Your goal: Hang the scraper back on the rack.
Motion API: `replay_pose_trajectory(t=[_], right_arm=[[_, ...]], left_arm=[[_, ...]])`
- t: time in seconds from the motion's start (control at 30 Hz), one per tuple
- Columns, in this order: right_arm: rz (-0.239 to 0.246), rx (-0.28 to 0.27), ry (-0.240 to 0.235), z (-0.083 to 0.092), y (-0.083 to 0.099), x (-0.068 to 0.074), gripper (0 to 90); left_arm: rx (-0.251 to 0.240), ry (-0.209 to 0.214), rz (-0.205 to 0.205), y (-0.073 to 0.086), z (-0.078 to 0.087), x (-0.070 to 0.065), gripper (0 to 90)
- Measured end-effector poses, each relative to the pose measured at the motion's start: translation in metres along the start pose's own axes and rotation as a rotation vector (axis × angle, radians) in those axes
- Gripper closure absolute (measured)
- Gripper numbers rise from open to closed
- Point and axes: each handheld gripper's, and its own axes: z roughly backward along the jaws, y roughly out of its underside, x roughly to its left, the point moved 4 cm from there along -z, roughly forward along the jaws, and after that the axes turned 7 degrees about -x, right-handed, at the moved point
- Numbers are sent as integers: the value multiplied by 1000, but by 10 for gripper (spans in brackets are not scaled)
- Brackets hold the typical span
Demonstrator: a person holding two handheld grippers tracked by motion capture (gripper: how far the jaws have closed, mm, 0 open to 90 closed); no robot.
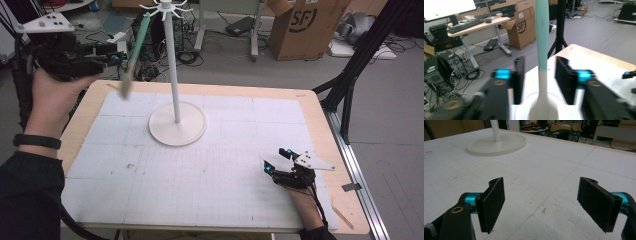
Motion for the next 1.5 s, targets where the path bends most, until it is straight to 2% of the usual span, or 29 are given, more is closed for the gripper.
replay_pose_trajectory(t=[0.03,0.1,0.17,0.27,0.33,0.5,0.63,0.77,0.93,1.03,1.1,1.23,1.5], right_arm=[[1,1,1,0,0,0,212],[1,1,1,0,0,0,212],[0,1,0,0,0,0,212],[9,0,0,0,0,0,212],[6,3,0,0,0,0,212],[-22,-1,0,0,0,-2,212],[-14,-1,-1,0,0,-2,212],[-15,1,-2,0,0,-1,212],[-17,-2,3,0,0,-2,212],[-15,-2,2,0,0,-1,212],[-17,-2,4,0,0,-1,212],[-16,-1,3,0,0,-2,211],[-14,1,0,1,0,-1,209]], left_arm=[[-11,-8,-9,5,-1,-1,489],[-28,11,-1,17,-2,-5,413],[-30,53,7,32,-1,-10,310],[-40,102,10,62,2,-20,254],[-49,134,15,87,5,-26,233],[-51,169,8,156,15,-41,201],[-54,197,35,210,23,-50,169],[-24,183,30,252,30,-58,143],[-30,185,58,275,36,-64,142],[11,195,49,285,37,-67,141],[1,198,61,290,37,-68,141],[-13,182,74,292,38,-67,142],[-24,187,77,292,39,-67,143]])
